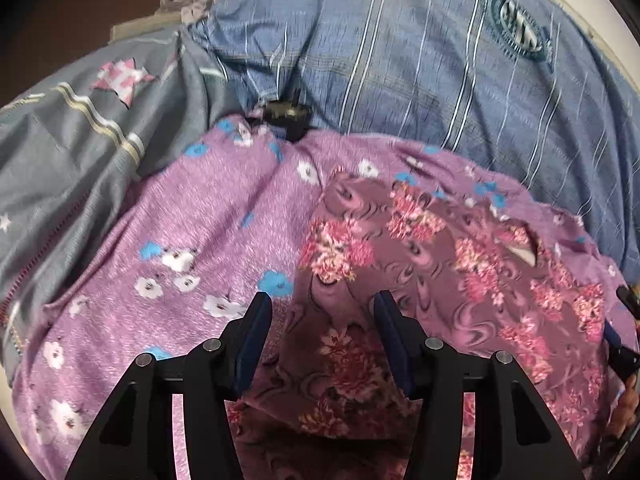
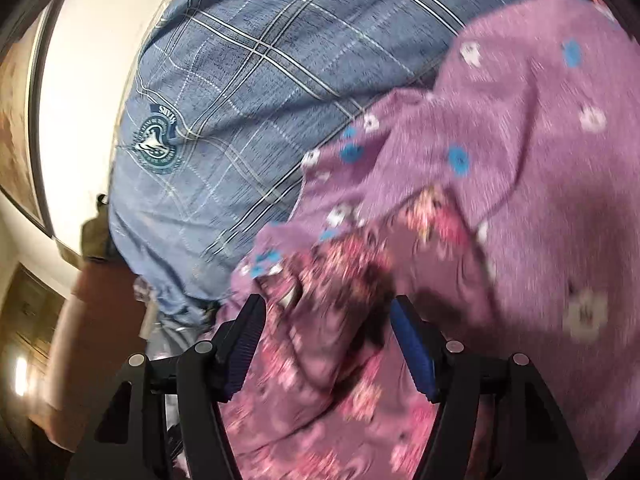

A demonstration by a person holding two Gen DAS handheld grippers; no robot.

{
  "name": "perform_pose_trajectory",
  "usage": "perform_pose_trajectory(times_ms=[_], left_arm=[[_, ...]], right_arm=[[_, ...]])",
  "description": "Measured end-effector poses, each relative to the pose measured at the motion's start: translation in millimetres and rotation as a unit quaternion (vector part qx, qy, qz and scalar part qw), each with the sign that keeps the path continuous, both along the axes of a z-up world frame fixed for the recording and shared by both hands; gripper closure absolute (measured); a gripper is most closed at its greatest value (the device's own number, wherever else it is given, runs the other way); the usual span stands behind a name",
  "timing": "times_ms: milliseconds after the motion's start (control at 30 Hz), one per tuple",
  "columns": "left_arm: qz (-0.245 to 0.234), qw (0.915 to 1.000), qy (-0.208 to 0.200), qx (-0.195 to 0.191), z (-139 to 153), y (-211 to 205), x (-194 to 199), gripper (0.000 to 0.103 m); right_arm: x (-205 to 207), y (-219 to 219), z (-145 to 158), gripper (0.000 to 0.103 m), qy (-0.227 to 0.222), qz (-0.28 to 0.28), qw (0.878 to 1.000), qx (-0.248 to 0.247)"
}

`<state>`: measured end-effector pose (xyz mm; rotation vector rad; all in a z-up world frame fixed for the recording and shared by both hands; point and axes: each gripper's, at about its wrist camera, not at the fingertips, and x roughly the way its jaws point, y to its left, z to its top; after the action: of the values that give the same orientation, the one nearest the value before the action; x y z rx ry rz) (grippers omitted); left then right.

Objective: Fold small clothes

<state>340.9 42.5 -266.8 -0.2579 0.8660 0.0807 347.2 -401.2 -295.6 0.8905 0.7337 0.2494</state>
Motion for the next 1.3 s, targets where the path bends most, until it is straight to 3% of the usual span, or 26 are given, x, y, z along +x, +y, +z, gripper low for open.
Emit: perform_pose_trajectory(times_ms=[100, 200, 300, 333, 367, 400, 500, 700, 833, 967, 1200, 1300], left_arm=[[0.011, 0.9999, 0.006, -0.004, -5, 4, 9, 0.051], [0.005, 0.9998, 0.008, 0.016, -7, 3, 20, 0.051], [-0.003, 0.9995, 0.018, 0.025, -9, 6, 25, 0.048], [-0.004, 0.9996, 0.023, 0.019, -11, 8, 27, 0.048], [-0.003, 0.9996, 0.026, 0.012, -12, 9, 28, 0.048], [-0.002, 0.9996, 0.027, 0.008, -12, 11, 28, 0.048], [0.002, 0.9995, 0.029, 0.012, -12, 11, 28, 0.047], [0.004, 0.9990, 0.023, 0.038, -11, 3, 26, 0.047], [0.006, 0.9990, 0.024, 0.038, -12, 2, 27, 0.047], [0.005, 0.9988, 0.023, 0.044, -12, 0, 27, 0.047], [0.005, 0.9988, 0.023, 0.043, -13, 1, 27, 0.047], [0.004, 0.9987, 0.023, 0.045, -14, 1, 27, 0.047]], right_arm=[[16, 5, -8, 0.035, 0.032, 0.039, 0.999, -0.011], [10, -5, 0, 0.035, 0.017, 0.050, 0.999, 0.011], [-3, -7, 15, 0.041, 0.001, 0.072, 0.996, -0.046], [-5, -4, 17, 0.048, 0.002, 0.081, 0.994, -0.070], [-7, 0, 17, 0.062, 0.002, 0.093, 0.991, -0.094], [-9, 9, 15, 0.067, 0.006, 0.111, 0.987, -0.119], [-8, 29, 7, 0.069, 0.018, 0.126, 0.974, -0.188], [-2, 62, 4, 0.069, 0.005, 0.138, 0.960, -0.245], [0, 64, 7, 0.066, -0.016, 0.135, 0.970, -0.204], [7, 78, 6, 0.065, -0.013, 0.133, 0.964, -0.232], [6, 75, -1, 0.064, -0.011, 0.129, 0.969, -0.210], [5, 73, -1, 0.072, -0.016, 0.126, 0.971, -0.204]])
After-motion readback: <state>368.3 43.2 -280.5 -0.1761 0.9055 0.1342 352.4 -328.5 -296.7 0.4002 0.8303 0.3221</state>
